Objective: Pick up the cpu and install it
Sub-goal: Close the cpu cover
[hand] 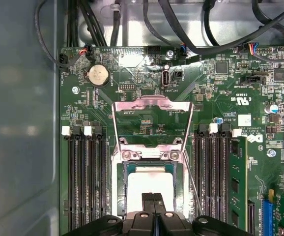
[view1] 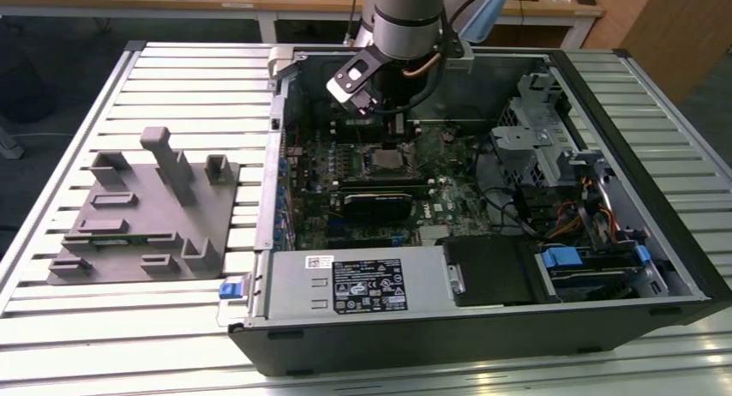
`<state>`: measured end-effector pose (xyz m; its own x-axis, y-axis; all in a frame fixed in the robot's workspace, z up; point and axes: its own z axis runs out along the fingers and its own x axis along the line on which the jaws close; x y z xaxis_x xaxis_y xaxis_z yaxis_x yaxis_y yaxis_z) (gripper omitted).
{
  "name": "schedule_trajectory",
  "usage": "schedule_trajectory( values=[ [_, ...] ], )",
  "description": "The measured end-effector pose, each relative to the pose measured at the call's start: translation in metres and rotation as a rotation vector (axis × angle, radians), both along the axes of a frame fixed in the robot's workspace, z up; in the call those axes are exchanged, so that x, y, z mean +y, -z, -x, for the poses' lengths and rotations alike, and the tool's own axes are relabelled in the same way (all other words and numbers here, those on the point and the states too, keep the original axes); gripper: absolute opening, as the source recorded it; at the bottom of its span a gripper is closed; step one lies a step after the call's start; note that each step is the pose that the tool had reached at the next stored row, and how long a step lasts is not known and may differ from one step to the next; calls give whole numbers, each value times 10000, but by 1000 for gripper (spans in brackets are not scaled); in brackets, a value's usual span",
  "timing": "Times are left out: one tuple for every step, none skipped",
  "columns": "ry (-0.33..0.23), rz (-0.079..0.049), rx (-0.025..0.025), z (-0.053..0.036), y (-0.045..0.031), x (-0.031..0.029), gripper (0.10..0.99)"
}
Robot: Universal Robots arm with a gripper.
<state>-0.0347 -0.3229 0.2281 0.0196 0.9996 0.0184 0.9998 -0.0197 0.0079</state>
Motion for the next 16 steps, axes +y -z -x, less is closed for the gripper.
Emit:
schedule_trajectory(
  values=[
    [0, 0, 1, 0, -4, 0, 106],
    [0, -1, 0, 0, -9, 0, 106],
    [0, -2, 0, 0, -15, 0, 106],
    [0, -2, 0, 0, -21, 0, 106],
    [0, -2, 0, 0, -27, 0, 106],
    [0, -3, 0, 0, -33, 0, 106],
    [0, -6, 0, 0, -40, 0, 106],
    [0, -6, 0, 0, -48, 0, 106],
    [0, -7, 1, 0, -56, 0, 106],
    [0, -6, 1, 0, -65, 0, 106],
    [0, -6, 1, 0, -73, 0, 106],
    [0, -7, 0, 0, -84, 0, 106],
    [0, -8, 0, 0, -101, 0, 106],
    [0, -7, 1, 0, -123, 0, 106],
    [0, -8, 1, 0, -145, 0, 106],
    [0, -11, 0, 0, -163, 0, 106]
  ],
)
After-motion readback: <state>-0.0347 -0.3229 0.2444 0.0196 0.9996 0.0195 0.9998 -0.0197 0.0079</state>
